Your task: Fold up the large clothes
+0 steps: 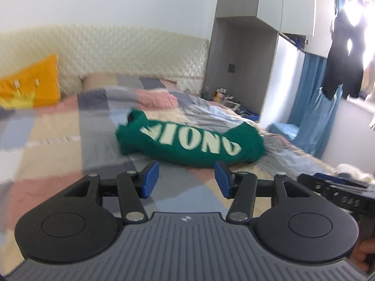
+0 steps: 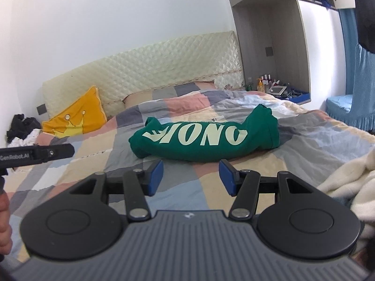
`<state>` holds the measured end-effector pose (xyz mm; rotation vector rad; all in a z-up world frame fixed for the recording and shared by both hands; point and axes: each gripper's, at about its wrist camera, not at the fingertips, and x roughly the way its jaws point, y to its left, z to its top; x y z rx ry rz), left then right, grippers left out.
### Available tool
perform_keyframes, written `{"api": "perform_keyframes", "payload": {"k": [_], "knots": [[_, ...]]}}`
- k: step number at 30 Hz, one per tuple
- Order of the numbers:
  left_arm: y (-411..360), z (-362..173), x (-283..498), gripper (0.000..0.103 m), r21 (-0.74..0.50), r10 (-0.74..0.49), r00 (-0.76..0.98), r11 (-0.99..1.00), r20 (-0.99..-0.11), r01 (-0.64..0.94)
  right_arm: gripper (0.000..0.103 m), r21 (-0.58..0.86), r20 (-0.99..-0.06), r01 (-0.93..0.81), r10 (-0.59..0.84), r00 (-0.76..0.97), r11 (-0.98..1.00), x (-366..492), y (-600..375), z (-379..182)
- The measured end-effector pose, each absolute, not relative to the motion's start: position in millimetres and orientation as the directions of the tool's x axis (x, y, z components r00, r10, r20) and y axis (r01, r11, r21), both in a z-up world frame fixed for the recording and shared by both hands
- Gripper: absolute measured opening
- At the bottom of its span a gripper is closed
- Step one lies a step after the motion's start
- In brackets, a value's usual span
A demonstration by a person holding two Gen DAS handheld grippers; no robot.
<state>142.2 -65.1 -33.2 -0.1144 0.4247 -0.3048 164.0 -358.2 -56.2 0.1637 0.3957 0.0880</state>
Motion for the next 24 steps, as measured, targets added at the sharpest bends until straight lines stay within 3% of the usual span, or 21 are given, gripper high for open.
{"api": "perform_keyframes", "payload": {"k": [24], "knots": [[-70,-46,138,0.059,-0.149,-0.264,0.886,0.963,-0.380,0.223,0.057,0.148,-0.382,-0.031,0.086,0.920,0.989,167,-352,-63]]}}
